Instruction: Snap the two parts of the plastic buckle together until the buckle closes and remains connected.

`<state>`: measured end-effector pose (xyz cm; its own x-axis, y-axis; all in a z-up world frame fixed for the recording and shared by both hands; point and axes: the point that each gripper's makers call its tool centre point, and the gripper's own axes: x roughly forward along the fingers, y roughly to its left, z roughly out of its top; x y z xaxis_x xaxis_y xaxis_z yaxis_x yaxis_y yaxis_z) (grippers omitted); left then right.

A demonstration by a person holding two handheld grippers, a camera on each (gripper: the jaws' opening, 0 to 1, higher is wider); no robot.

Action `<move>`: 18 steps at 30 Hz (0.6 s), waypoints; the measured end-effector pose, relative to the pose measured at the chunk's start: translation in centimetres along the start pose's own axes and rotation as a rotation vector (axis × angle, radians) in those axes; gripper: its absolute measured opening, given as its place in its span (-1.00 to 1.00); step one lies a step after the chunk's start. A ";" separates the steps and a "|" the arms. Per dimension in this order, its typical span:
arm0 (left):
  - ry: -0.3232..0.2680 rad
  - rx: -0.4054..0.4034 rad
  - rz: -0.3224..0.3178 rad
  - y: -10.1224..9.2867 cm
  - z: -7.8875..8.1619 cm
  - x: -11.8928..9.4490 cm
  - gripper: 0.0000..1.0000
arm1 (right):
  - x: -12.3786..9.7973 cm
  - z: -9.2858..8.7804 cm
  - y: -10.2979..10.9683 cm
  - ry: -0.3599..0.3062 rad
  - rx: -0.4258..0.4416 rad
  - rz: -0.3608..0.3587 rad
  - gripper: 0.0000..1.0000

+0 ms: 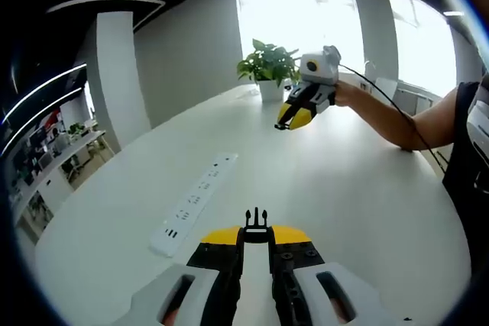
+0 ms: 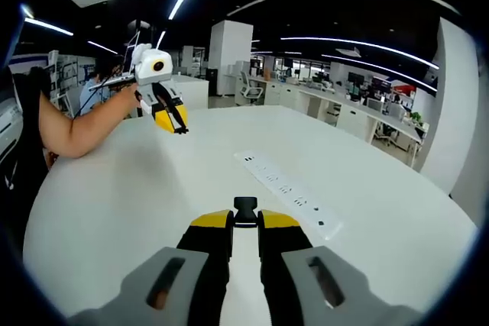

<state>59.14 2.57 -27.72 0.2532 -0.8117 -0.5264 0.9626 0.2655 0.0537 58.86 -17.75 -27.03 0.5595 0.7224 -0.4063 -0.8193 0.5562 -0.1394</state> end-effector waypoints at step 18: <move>-0.021 0.014 0.004 -0.4 0.8 -0.6 -0.77 | -0.4 0.9 0.4 -0.005 0.003 0.001 -0.75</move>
<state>58.67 2.54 -26.71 0.2590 -0.8211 -0.5086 0.9628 0.2615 0.0682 58.39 -17.46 -26.06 0.5590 0.7251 -0.4022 -0.8197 0.5563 -0.1363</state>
